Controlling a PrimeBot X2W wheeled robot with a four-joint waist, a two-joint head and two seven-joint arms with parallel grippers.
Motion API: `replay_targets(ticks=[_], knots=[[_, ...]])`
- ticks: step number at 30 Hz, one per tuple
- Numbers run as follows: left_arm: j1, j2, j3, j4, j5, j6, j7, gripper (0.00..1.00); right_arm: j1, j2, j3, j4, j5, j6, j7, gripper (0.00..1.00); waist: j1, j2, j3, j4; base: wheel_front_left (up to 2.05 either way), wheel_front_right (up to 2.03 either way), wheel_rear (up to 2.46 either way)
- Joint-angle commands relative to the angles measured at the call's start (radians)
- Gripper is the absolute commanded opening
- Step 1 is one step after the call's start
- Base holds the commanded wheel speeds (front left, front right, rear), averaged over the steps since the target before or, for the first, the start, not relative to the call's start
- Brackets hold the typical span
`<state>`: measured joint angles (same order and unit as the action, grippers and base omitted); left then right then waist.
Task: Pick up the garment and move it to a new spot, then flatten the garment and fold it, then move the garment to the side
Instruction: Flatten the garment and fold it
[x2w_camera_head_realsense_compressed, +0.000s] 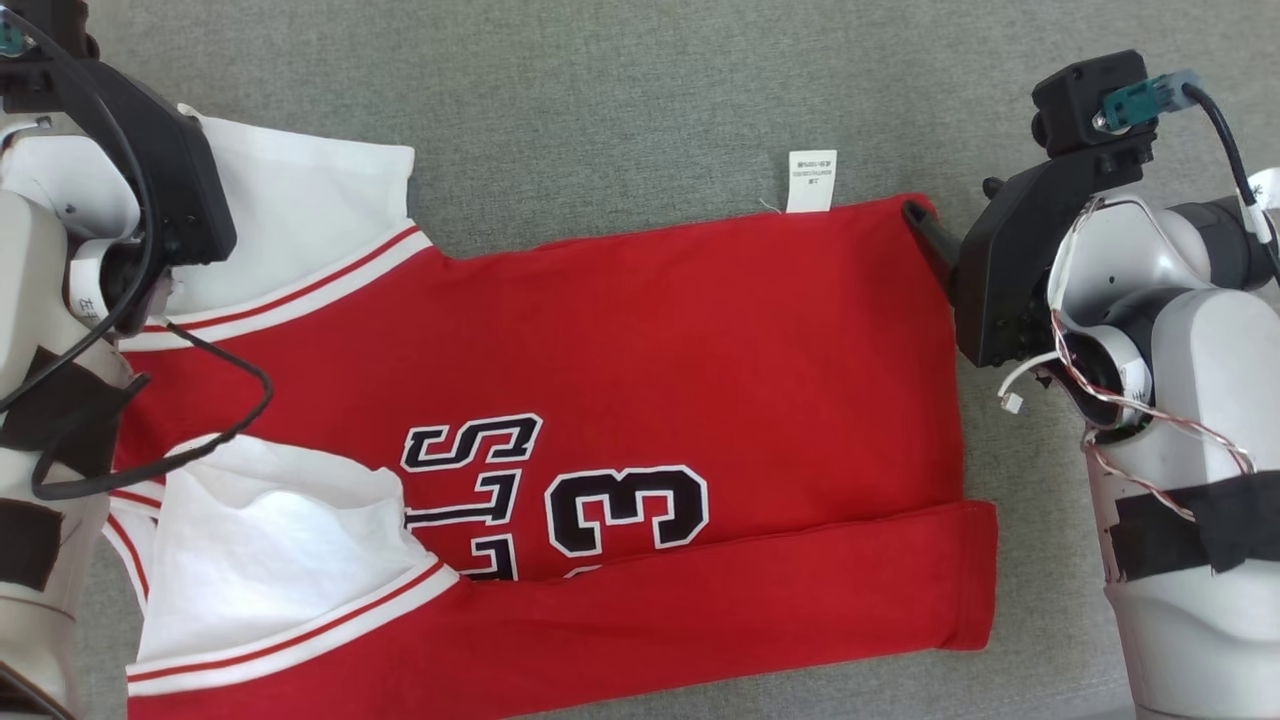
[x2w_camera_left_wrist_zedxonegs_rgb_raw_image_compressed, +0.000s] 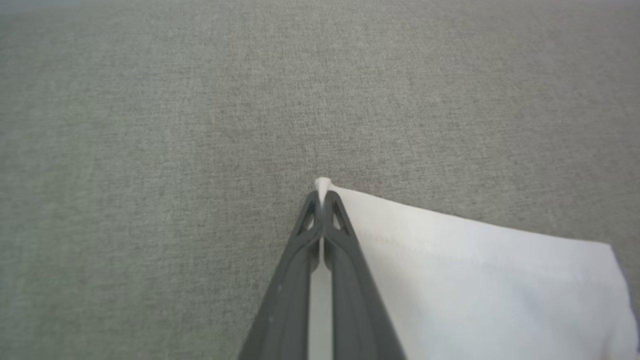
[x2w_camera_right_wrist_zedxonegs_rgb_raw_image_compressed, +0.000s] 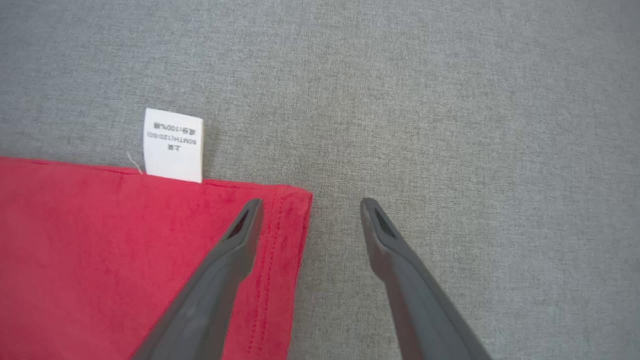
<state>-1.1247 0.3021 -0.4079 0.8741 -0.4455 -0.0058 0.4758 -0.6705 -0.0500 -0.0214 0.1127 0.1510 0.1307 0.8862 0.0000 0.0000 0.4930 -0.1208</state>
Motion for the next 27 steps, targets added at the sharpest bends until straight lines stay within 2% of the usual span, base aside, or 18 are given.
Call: replay_targets(ticks=[1,7,8,9,10,11,13,16,17,18,21,26,27], knots=[[0.019,0.005,-0.002,-0.006,-0.004,0.003,0.007,0.0,-0.017,-0.001,-0.004,0.017,0.0,0.0,-0.006,1.0,0.0,0.0,0.002,0.004,0.0,0.0,0.0],[0.032,0.008,-0.008,-0.031,-0.01,0.011,0.016,0.0,-0.053,-0.002,0.003,0.093,0.021,0.0,-0.008,1.0,0.0,0.0,0.003,0.012,0.0,0.0,0.0],[0.034,0.009,-0.009,-0.034,-0.011,0.012,0.016,0.0,-0.058,-0.002,0.005,0.104,0.023,0.0,-0.007,0.9,0.0,0.0,0.003,0.013,0.0,0.0,0.0],[0.035,0.01,-0.009,-0.039,-0.012,0.014,0.018,0.0,-0.063,-0.002,0.006,0.114,0.025,0.0,-0.005,0.89,0.0,0.0,0.004,0.014,0.0,0.0,0.0],[0.036,0.011,-0.009,-0.042,-0.013,0.012,0.019,0.0,-0.068,-0.002,0.008,0.123,0.026,0.0,-0.001,0.73,0.0,0.0,0.005,0.015,0.0,0.0,0.0],[0.037,0.014,-0.009,-0.045,-0.015,0.012,0.023,0.0,-0.072,-0.002,0.01,0.129,0.024,0.0,0.0,0.69,0.0,0.0,0.006,0.015,0.0,0.0,0.0],[0.039,0.016,-0.01,-0.051,-0.018,0.014,0.027,0.0,-0.075,-0.002,0.012,0.138,0.02,0.0,0.006,0.66,0.0,0.0,0.008,0.016,0.0,0.0,0.0],[0.038,0.021,-0.011,-0.06,-0.021,0.014,0.032,0.0,-0.077,-0.002,0.009,0.143,0.012,0.0,0.012,0.67,0.0,0.0,0.011,0.016,0.0,0.0,0.0],[0.039,0.022,-0.011,-0.062,-0.022,0.015,0.033,0.0,-0.078,-0.002,0.007,0.145,0.009,0.0,0.015,0.69,0.0,0.0,0.011,0.016,0.0,0.0,0.0],[0.039,0.022,-0.011,-0.064,-0.024,0.017,0.034,0.0,-0.08,-0.002,0.007,0.146,0.008,0.0,0.017,0.75,0.0,0.0,0.012,0.016,0.0,0.0,0.0],[0.038,0.025,-0.011,-0.07,-0.027,0.023,0.035,0.0,-0.084,-0.002,0.01,0.153,0.014,0.0,0.028,0.79,0.0,0.0,0.016,0.016,0.0,0.0,0.0],[0.041,0.026,-0.015,-0.075,-0.032,0.026,0.036,0.0,-0.096,-0.001,0.025,0.162,0.025,0.0,0.048,0.7,0.0,0.0,0.018,0.019,0.0,0.0,0.0],[0.042,0.025,-0.016,-0.076,-0.032,0.027,0.035,0.0,-0.097,-0.001,0.029,0.164,0.026,0.0,0.051,0.57,0.0,0.0,0.018,0.02,0.0,0.0,0.0]])
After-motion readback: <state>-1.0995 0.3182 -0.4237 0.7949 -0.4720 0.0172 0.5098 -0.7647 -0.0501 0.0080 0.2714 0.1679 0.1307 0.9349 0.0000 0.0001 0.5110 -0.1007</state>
